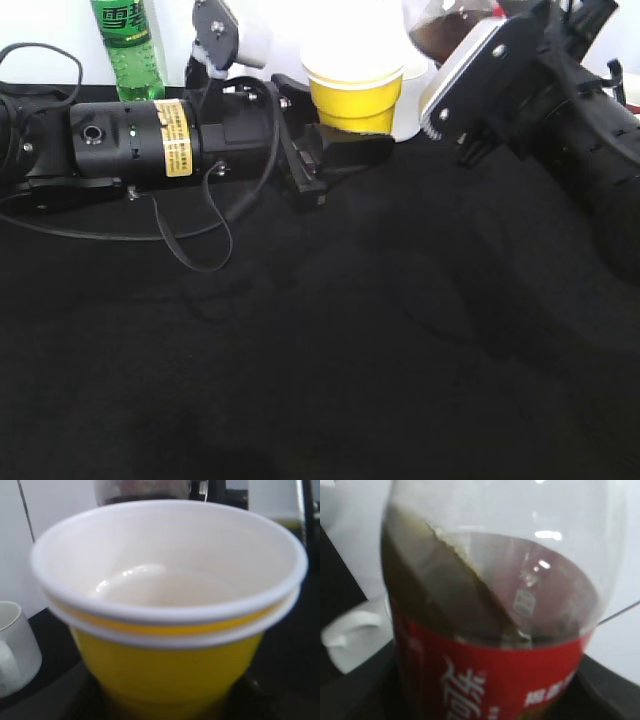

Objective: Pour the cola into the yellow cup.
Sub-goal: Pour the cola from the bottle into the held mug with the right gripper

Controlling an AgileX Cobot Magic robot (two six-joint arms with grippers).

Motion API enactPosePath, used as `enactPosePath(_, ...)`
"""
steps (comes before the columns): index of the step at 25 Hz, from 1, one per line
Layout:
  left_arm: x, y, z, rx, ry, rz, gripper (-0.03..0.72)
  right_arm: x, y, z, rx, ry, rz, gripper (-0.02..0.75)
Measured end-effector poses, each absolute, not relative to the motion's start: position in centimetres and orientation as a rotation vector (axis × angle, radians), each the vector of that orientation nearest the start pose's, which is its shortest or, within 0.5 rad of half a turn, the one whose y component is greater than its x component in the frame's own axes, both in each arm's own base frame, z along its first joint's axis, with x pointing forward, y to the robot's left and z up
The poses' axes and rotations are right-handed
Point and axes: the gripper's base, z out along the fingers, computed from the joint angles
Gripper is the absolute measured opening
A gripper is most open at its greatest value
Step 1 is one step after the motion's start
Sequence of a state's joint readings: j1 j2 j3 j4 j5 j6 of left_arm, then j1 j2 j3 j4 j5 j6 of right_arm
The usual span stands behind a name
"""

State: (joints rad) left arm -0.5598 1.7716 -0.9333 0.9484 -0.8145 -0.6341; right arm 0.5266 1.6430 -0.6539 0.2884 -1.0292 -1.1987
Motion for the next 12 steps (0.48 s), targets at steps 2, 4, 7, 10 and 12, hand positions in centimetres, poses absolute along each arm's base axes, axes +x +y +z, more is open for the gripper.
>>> enactPosePath(2, 28.3, -23.7, 21.8, 1.041, 1.537, -0.815, 0.449, 28.7, 14.0, 23.1, -0.911, 1.150, -0.657, 0.504)
enactPosePath(4, 28.2, -23.5, 21.3, 1.044, 1.568, -0.796, 0.449, 28.8, 13.6, 23.5, -0.849, 1.149, -0.689, 0.504)
enactPosePath(7, 28.6, -23.0, 21.0, 1.036, 1.597, -0.766, 0.449, 28.8, 13.4, 23.5, -0.844, 1.154, -0.717, 0.504)
enactPosePath(10, 29.4, -22.0, 20.9, 1.004, 1.621, -0.735, 0.449, 28.8, 13.5, 23.2, -0.916, 1.148, -0.759, 0.504)
enactPosePath(12, 29.3, -21.8, 20.8, 1.003, 1.630, -0.734, 0.448, 28.8, 13.6, 23.1, -0.930, 1.146, -0.764, 0.504)
